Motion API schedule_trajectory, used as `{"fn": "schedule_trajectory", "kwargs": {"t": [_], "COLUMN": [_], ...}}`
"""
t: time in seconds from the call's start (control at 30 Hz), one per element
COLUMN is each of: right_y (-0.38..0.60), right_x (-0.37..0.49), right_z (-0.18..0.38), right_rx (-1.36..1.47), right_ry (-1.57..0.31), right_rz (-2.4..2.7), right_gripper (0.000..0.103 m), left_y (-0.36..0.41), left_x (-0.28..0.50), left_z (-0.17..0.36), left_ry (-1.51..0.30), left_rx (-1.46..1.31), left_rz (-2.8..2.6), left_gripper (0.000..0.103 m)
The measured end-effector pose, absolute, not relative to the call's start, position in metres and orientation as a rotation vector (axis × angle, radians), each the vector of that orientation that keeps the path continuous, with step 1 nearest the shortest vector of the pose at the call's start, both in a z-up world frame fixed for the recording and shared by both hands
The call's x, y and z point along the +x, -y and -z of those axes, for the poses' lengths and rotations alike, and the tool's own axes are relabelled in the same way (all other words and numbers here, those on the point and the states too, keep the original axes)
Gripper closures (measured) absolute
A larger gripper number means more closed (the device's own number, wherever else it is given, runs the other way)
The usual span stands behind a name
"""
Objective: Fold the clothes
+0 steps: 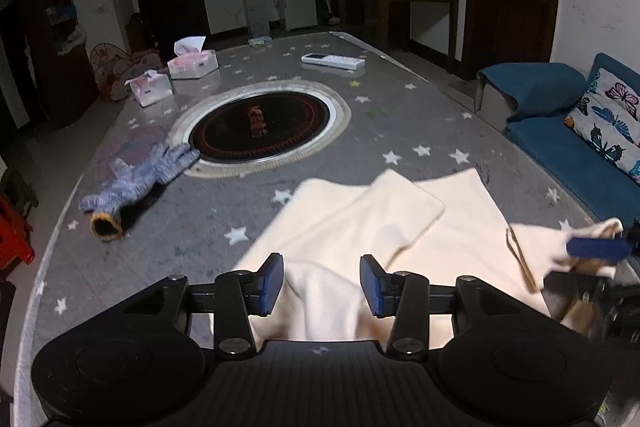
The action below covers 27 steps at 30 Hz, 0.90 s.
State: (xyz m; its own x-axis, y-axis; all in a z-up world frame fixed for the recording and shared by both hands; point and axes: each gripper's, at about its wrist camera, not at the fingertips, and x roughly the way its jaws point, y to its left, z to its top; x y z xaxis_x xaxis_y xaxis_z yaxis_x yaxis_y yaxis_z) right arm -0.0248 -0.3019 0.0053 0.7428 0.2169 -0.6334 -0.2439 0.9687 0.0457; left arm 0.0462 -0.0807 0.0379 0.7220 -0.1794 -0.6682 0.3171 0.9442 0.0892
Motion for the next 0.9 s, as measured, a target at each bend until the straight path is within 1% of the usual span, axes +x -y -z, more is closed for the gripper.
{"fn": "schedule_trajectory", "kwargs": {"t": [0.17, 0.33, 0.43, 0.47, 0.57, 0.7, 0.77, 0.8, 0.87, 0.9], "right_y": [0.316, 0.328, 0.328, 0.328, 0.326, 0.332, 0.336, 0.338, 0.34, 0.341], "right_x": [-0.025, -0.019, -0.012, -0.01, -0.001, 0.008, 0.012, 0.013, 0.016, 0.016], "right_z": [0.005, 0.005, 0.008, 0.009, 0.015, 0.021, 0.023, 0.025, 0.028, 0.029], "right_rx": [-0.065, -0.047, -0.051, -0.053, -0.057, -0.05, -0.046, -0.042, -0.033, -0.03], "right_ry": [-0.725, -0.717, -0.724, -0.725, -0.738, -0.753, -0.763, -0.768, -0.778, -0.78], "right_rz": [-0.176, -0.156, -0.174, -0.182, -0.198, -0.191, -0.185, -0.185, -0.185, -0.185], "right_gripper": [0.064, 0.063, 0.059, 0.056, 0.055, 0.054, 0.054, 0.054, 0.055, 0.056], "left_y": [0.09, 0.111, 0.125, 0.127, 0.13, 0.13, 0.13, 0.129, 0.129, 0.127], "left_x": [0.056, 0.07, 0.083, 0.089, 0.105, 0.118, 0.12, 0.121, 0.123, 0.123], "left_z": [-0.039, -0.025, -0.01, -0.005, 0.007, 0.016, 0.018, 0.019, 0.02, 0.02], "left_ry": [-0.709, -0.736, -0.755, -0.764, -0.794, -0.811, -0.811, -0.811, -0.807, -0.801], "left_rx": [0.234, 0.277, 0.32, 0.33, 0.33, 0.335, 0.342, 0.345, 0.353, 0.358], "left_rz": [0.306, 0.377, 0.388, 0.38, 0.369, 0.369, 0.373, 0.375, 0.373, 0.364], "left_gripper": [0.057, 0.051, 0.045, 0.045, 0.045, 0.041, 0.041, 0.043, 0.057, 0.068]}}
